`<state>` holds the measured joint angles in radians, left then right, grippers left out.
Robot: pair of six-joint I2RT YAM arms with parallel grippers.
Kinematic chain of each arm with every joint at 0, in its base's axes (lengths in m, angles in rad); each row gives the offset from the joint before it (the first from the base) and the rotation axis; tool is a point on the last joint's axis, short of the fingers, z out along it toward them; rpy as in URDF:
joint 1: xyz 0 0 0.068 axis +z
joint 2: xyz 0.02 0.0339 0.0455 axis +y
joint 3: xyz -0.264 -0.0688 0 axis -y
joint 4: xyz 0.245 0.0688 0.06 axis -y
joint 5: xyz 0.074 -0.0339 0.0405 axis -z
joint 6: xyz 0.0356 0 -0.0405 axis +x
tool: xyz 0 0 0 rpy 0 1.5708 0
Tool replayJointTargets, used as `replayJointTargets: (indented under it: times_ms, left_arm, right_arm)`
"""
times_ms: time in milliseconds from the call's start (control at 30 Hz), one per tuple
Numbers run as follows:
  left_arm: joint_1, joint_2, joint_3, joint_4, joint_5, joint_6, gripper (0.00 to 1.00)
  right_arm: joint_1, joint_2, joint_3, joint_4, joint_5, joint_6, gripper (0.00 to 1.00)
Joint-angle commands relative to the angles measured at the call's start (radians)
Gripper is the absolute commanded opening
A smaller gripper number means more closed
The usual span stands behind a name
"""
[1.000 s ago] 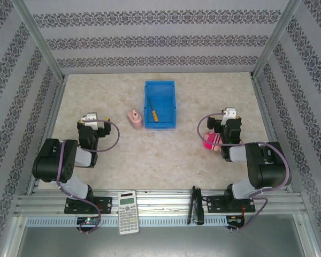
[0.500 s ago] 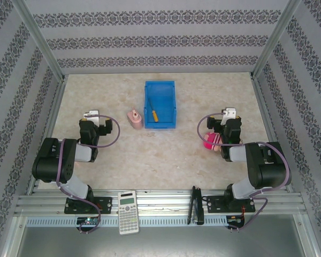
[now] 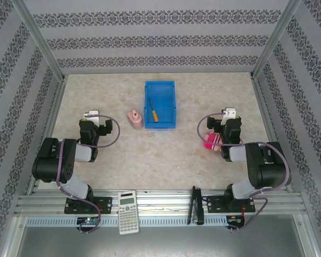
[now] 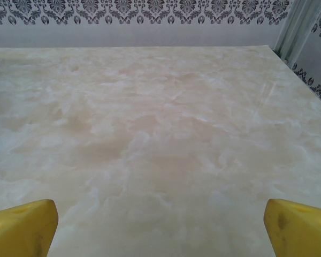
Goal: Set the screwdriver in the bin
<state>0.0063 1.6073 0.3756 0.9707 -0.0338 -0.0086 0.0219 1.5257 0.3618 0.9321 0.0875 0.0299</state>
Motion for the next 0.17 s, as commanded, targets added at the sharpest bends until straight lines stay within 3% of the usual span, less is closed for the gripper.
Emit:
replayJointTargets:
  times_ms: [0,133]
  left_arm:
    - [-0.008,-0.016,0.008,-0.017,0.011,0.002,0.99]
    - [-0.008,-0.017,0.008,-0.017,0.011,0.002,0.99]
  right_arm:
    - [0.000,0.008,0.012,0.025,-0.021,0.008,0.98]
    - [0.001,0.005,0.009,0.029,-0.027,0.004,0.98]
